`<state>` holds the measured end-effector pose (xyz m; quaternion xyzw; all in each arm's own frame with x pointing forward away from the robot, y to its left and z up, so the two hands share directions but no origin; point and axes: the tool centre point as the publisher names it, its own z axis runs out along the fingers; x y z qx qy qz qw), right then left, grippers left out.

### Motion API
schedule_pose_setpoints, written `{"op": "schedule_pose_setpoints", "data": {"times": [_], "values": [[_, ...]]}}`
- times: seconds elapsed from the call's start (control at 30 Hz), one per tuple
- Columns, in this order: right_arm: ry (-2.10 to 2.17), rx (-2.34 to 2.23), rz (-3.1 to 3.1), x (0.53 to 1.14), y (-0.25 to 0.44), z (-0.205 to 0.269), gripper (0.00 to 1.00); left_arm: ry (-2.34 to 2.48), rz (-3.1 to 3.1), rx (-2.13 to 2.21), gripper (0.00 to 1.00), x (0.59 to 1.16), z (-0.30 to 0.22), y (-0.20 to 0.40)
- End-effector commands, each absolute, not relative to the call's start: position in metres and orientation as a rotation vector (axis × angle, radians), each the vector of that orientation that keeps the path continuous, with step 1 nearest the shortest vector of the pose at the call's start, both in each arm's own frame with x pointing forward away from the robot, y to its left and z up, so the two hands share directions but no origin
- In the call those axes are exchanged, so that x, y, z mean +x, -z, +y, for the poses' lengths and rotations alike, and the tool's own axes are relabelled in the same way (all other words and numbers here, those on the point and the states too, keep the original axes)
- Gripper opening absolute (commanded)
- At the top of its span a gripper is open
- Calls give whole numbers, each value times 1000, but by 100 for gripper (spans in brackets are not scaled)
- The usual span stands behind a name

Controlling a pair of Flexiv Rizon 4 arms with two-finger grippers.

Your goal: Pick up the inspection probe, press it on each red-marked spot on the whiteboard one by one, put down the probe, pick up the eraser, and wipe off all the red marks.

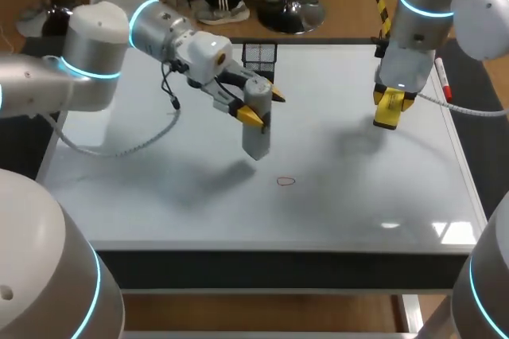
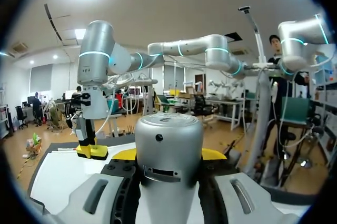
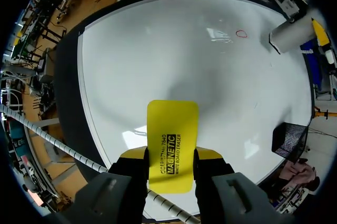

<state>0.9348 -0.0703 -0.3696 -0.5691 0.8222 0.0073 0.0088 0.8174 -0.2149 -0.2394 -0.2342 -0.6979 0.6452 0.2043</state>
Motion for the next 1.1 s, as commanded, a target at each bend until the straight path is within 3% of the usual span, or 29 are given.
{"op": "schedule_pose_setpoints", "data": {"times": [0.03, 0.77, 1.1], "values": [[-19, -1782, 2568, 935, 369, -71, 0, -1800, -1976, -643, 0, 819, -192, 227], [-19, -1782, 2568, 935, 369, -71, 0, -1875, -1964, -602, 0, 846, -82, 219], [-19, -1782, 2568, 935, 369, -71, 0, -1884, -1950, -587, 0, 863, -66, 223]]}}
